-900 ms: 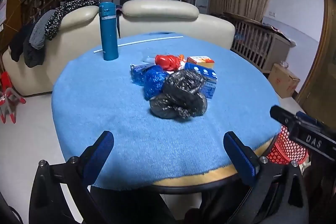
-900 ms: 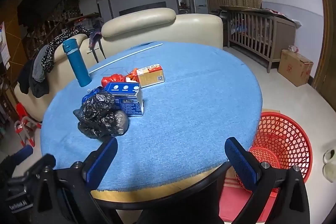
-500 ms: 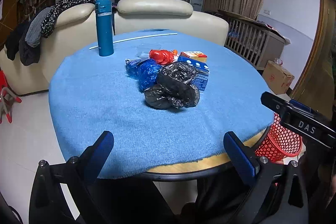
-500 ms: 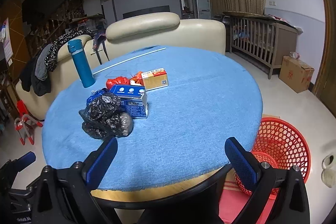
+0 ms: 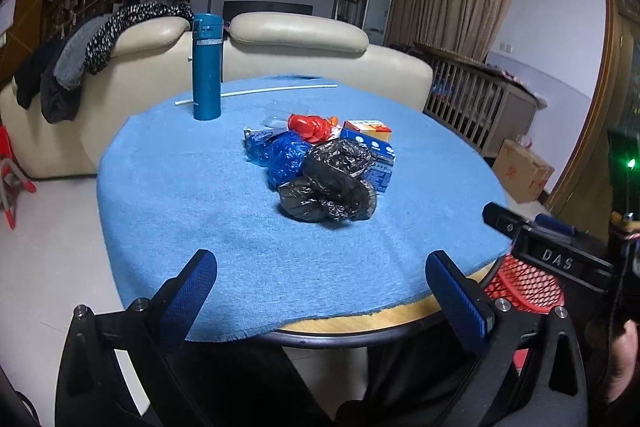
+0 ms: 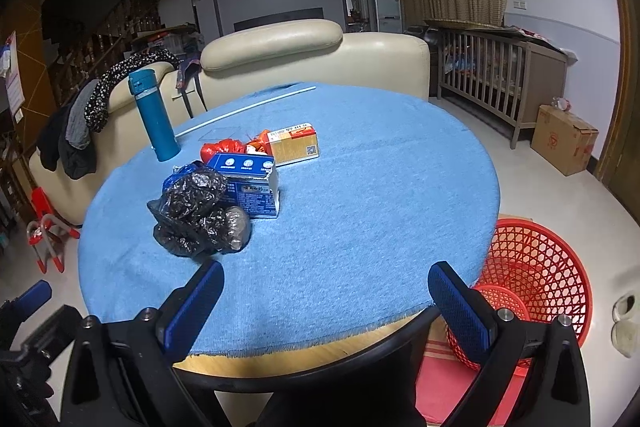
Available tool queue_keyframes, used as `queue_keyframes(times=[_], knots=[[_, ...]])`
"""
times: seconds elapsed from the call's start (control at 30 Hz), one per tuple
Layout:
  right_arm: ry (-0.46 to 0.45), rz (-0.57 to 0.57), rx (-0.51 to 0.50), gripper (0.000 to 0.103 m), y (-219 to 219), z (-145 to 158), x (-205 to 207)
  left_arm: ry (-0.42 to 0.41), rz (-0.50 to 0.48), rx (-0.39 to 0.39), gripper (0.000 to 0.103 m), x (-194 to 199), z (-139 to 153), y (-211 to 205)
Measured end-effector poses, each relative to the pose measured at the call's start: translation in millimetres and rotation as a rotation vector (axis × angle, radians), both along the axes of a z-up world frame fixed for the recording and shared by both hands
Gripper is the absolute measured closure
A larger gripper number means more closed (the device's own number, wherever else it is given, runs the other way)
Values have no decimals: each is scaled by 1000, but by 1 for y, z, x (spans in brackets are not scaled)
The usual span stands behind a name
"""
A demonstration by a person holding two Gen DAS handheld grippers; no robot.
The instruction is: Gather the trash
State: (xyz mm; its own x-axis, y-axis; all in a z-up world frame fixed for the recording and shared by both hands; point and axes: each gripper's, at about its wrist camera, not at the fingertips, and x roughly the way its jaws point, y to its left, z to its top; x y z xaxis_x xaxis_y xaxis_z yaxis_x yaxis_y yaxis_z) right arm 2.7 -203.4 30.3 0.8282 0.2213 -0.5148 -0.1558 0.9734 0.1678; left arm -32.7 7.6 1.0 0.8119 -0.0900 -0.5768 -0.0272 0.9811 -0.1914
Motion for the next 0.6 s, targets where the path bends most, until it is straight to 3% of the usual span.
queue_keyframes(times=[0.4,0.6], knots=[[50,-4,20,0,-8,-21,5,74,4,7,0,8,-14,1],[40,11,15,0,-4,-19,2,71,15,-8,0,6,-12,5]])
